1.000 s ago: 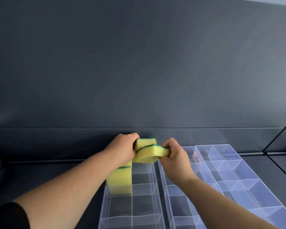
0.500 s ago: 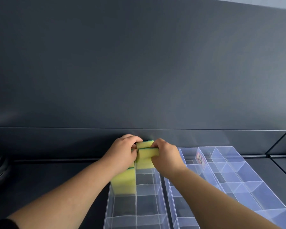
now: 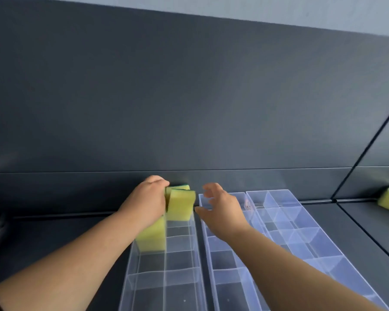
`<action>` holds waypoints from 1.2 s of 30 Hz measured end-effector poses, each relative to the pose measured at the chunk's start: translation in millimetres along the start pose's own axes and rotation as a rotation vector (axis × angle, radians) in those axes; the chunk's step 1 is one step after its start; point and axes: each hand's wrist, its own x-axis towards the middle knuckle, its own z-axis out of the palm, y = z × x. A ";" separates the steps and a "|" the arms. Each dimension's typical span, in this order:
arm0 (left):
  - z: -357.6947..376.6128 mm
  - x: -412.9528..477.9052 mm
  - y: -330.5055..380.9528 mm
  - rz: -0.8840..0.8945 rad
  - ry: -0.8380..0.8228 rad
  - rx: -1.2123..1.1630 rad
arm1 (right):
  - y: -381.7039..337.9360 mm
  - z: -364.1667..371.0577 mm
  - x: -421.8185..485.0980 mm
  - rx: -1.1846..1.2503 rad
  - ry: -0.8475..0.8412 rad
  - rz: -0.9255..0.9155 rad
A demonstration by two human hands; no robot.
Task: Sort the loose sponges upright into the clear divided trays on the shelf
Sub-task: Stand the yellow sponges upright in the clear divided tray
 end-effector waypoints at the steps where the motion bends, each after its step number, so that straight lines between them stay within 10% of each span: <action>1: -3.0 -5.9 7.7 -0.013 0.045 -0.014 | 7.3 -10.1 -9.8 0.003 0.022 0.001; 7: 14.2 -59.1 116.6 0.158 0.063 -0.107 | 78.2 -92.9 -94.5 0.028 0.156 0.076; 16: 112.7 -194.5 338.8 0.357 -0.353 -0.456 | 256.3 -246.9 -324.6 0.038 0.375 0.403; 25: 263.5 -282.3 491.1 0.292 -0.737 -0.279 | 420.8 -335.3 -568.7 -0.019 0.365 0.925; 36: 354.7 -218.4 656.7 0.374 -0.768 -0.365 | 528.3 -429.2 -535.7 0.051 0.484 0.950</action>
